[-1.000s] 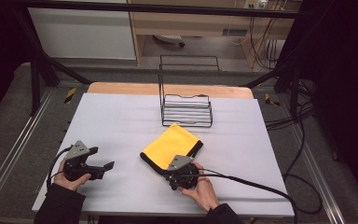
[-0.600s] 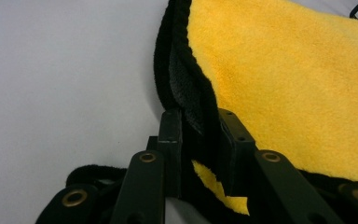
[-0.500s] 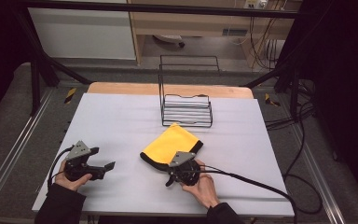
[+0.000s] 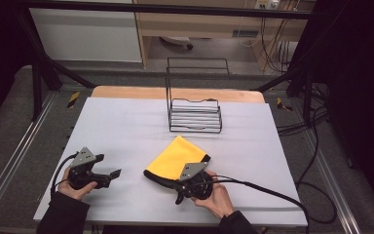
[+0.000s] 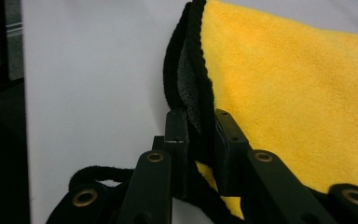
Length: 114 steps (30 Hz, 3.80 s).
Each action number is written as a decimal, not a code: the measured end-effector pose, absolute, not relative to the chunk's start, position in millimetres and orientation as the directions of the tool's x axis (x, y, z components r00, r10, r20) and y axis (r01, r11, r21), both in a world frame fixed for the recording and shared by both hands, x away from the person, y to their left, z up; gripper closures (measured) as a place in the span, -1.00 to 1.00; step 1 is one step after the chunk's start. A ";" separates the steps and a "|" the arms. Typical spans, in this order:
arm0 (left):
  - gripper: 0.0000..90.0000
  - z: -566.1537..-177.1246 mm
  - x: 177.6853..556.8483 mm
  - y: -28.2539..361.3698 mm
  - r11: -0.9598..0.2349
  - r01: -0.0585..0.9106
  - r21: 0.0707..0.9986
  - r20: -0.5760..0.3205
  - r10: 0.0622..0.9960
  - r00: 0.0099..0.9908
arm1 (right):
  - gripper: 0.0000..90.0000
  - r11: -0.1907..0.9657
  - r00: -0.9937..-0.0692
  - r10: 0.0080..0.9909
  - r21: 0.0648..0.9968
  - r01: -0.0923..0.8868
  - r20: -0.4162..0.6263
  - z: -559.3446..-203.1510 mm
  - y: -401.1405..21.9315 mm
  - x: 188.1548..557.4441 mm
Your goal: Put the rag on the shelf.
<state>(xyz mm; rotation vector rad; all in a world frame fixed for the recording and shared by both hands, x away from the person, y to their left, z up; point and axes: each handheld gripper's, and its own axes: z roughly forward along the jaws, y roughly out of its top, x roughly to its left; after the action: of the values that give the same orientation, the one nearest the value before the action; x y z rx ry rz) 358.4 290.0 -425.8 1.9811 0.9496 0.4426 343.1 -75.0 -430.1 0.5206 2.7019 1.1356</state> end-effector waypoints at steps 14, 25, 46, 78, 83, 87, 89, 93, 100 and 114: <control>-0.45 -414.4 357.1 253.8 -0.343 0.476 0.810 -0.070 0.750 0.658 | -0.14 0.495 -0.869 0.488 0.795 0.351 0.079 -418.2 -99.5 329.1; -0.10 -427.6 368.6 200.0 -0.429 0.514 0.743 -0.078 0.707 0.703 | -0.54 0.351 -0.693 0.703 0.768 0.536 0.162 -434.0 -121.6 329.8; 0.60 -446.7 368.1 176.7 -0.452 0.567 0.689 -0.148 0.678 0.720 | -0.39 0.259 -0.591 0.774 0.738 0.624 0.228 -454.0 -106.7 331.1; 0.82 -435.4 306.4 172.9 -0.417 0.610 0.673 -0.146 0.735 0.662 | -0.23 0.317 -0.600 0.785 0.733 0.602 0.153 -444.3 -105.0 331.9; 0.59 -428.7 317.5 179.6 -0.400 0.592 0.700 -0.151 0.727 0.670 | -0.22 0.321 -0.593 0.790 0.719 0.617 0.156 -450.4 -102.9 335.1; 0.46 -429.6 337.6 181.0 -0.398 0.597 0.696 -0.132 0.747 0.652 | -0.08 0.308 -0.583 0.792 0.706 0.638 0.181 -453.1 -102.0 337.3; 0.47 -435.7 343.1 178.8 -0.415 0.607 0.678 -0.127 0.747 0.653 | 0.10 0.305 -0.585 0.789 0.705 0.640 0.190 -453.0 -101.8 336.9; 0.67 -440.1 343.1 178.8 -0.408 0.628 0.662 -0.170 0.735 0.657 | 0.40 0.290 -0.585 0.780 0.697 0.655 0.224 -452.7 -101.4 338.0; 0.91 -439.4 336.1 175.8 -0.400 0.647 0.649 -0.176 0.748 0.640 | 0.73 0.284 -0.598 0.766 0.710 0.644 0.236 -451.9 -101.5 341.6; 0.88 -437.0 326.0 173.8 -0.423 0.609 0.671 -0.130 0.742 0.658 | 0.52 0.329 -0.653 0.730 0.734 0.594 0.202 -447.8 -105.5 349.6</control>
<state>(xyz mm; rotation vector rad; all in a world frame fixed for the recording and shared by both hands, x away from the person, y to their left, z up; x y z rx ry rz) 326.0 173.8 -437.0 2.1659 1.0404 0.2414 349.6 -105.5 -447.8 1.2189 2.4213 1.2280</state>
